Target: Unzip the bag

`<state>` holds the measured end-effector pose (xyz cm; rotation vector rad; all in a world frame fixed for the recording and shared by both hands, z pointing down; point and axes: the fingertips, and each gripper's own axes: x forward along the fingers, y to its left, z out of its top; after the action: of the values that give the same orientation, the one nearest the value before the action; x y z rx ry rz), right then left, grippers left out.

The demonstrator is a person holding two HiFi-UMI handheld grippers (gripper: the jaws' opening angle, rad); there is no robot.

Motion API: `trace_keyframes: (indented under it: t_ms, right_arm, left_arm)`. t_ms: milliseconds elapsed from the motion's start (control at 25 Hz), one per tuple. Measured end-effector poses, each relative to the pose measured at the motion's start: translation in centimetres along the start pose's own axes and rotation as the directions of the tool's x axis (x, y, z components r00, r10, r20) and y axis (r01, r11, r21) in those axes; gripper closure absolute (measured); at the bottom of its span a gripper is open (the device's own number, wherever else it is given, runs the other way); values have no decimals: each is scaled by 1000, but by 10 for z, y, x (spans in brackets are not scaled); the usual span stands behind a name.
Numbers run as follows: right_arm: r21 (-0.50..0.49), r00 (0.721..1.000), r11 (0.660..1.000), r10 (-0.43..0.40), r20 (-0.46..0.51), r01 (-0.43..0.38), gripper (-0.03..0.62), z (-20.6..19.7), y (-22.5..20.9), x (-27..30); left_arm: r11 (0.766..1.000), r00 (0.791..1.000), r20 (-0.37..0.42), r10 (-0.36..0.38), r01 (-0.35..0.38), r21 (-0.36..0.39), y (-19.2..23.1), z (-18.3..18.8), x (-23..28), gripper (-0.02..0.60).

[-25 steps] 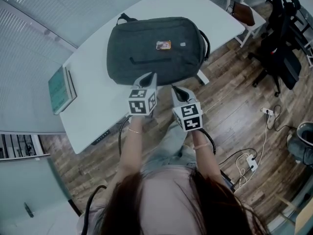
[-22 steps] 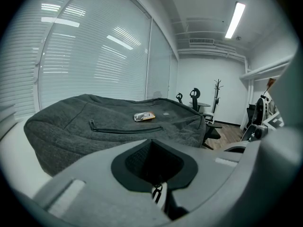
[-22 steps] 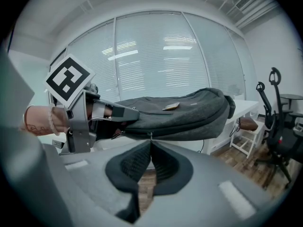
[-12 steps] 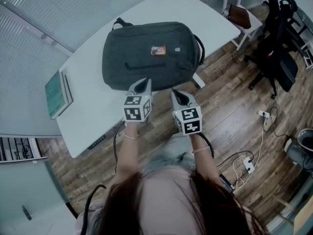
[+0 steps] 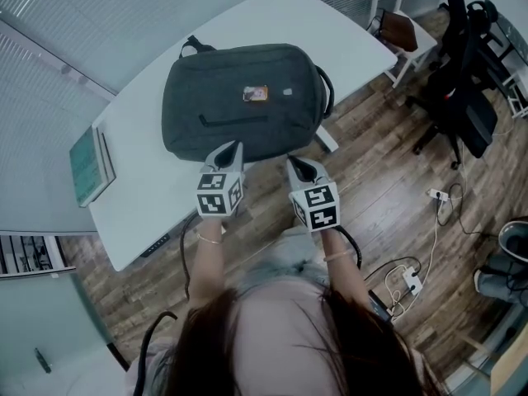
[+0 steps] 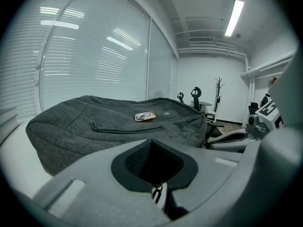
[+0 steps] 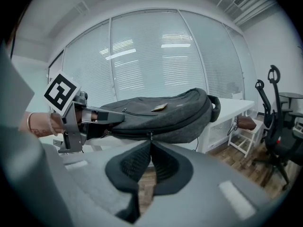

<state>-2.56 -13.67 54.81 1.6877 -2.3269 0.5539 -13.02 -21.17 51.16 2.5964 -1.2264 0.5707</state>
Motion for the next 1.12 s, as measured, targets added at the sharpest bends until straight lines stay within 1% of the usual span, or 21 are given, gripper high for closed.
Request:
trace_keyframes:
  t_ms: [320, 720, 1120]
  right_arm:
    - [-13, 1000, 1000, 8, -9, -9, 586, 3, -11, -4]
    - [-24, 1000, 1000, -3, -19, 3, 586, 8, -33, -11]
    - [-44, 1000, 999, -6, -31, 4, 586, 15, -53, -14]
  left_arm:
    - [1000, 1000, 2, 5, -5, -3, 2, 0, 0, 571]
    - [1000, 1000, 5, 1, -1, -7, 1, 1, 0, 571]
    - [1000, 1000, 10, 21, -21, -10, 3, 1, -1, 572]
